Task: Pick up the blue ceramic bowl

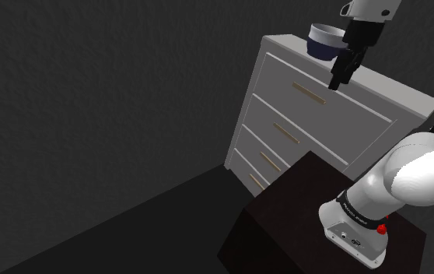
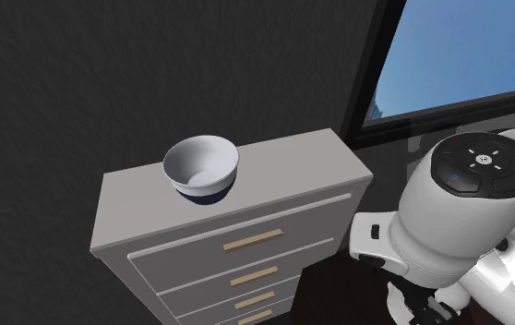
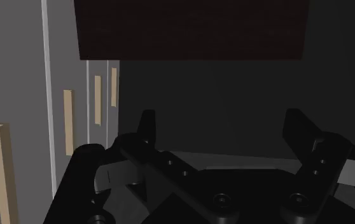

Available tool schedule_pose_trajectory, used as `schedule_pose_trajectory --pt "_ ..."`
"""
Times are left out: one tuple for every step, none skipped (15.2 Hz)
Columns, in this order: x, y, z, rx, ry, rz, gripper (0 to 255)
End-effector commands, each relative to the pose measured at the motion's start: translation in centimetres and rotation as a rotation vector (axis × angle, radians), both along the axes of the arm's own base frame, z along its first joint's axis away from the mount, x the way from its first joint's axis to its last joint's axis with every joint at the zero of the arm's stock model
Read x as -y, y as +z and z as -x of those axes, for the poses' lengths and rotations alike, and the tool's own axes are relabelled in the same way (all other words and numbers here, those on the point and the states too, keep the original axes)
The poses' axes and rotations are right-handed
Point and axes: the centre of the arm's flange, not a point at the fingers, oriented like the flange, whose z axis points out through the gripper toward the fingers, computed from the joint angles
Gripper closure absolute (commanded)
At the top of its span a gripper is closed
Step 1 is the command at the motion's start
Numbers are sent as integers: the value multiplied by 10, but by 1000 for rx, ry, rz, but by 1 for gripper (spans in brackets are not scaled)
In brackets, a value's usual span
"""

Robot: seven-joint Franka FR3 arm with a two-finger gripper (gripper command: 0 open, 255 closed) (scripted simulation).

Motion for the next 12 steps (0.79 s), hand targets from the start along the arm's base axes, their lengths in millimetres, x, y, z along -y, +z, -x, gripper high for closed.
schedule_pose_trajectory --pt "0 0 0 0 0 0 0" --pt "10 0 -7 4 1 8 0" --pt "20 1 -13 8 1 16 0" --pt "30 2 -20 12 2 24 0" --pt "39 2 -26 16 3 31 0" --pt "49 3 -33 20 3 39 0" --pt "59 4 -40 23 4 47 0" --pt "69 5 -46 27 4 55 0" --pt "79 6 -53 31 5 63 0" --pt "88 8 -60 35 6 71 0" --pt "98 9 -66 39 6 78 0" --pt "108 10 -73 43 7 86 0"
